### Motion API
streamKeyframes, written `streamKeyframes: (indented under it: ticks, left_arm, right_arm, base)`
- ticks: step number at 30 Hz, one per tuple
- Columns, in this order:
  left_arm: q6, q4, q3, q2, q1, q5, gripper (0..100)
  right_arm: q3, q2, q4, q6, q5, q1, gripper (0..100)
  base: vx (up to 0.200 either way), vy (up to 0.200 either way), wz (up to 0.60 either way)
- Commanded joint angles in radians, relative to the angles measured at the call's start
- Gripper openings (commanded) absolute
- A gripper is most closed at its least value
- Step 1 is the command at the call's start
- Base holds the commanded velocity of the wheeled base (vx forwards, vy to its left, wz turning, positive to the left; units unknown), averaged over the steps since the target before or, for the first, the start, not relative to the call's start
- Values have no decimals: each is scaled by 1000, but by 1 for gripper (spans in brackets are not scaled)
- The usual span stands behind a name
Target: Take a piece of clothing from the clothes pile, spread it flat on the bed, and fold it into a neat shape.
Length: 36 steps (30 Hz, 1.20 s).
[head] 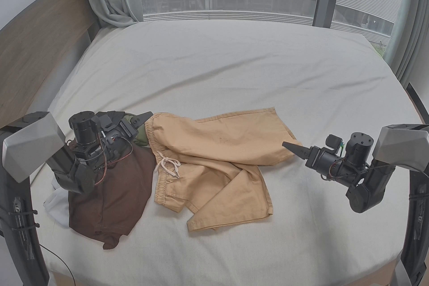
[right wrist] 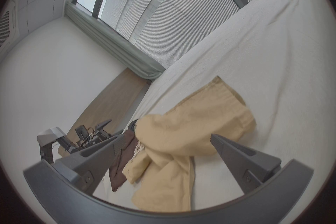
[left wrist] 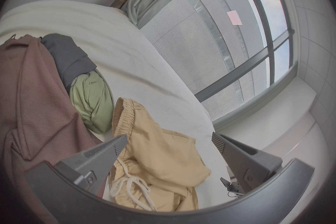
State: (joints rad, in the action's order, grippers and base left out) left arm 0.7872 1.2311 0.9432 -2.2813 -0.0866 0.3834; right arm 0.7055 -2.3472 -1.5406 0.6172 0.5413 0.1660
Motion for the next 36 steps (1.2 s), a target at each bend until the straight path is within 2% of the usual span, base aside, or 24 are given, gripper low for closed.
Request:
streamKeyframes:
  ticks: [1, 6, 10, 15, 36]
  left_arm:
    - [-31, 64, -112, 46, -4, 17, 100]
    - [-45, 206, -274, 45, -10, 91, 100]
    - [-71, 260, -322, 26, -4, 129, 100]
    - [-135, 263, -339, 3, -5, 132, 100]
    - [-187, 257, -409, -3, -21, 132, 100]
  right_arm:
    - [-98, 39, 2, -33, 0, 37, 100]
    - [-198, 19, 5, -79, 0, 43, 100]
    - [-239, 5, 7, -100, 2, 44, 100]
    - [-253, -32, 7, -100, 0, 44, 100]
    - [-255, -95, 8, -99, 0, 107, 100]
  base:
    - [0, 0, 0]
    - [0, 0, 0]
    - [0, 0, 0]
    - [0, 0, 0]
    - [0, 0, 0]
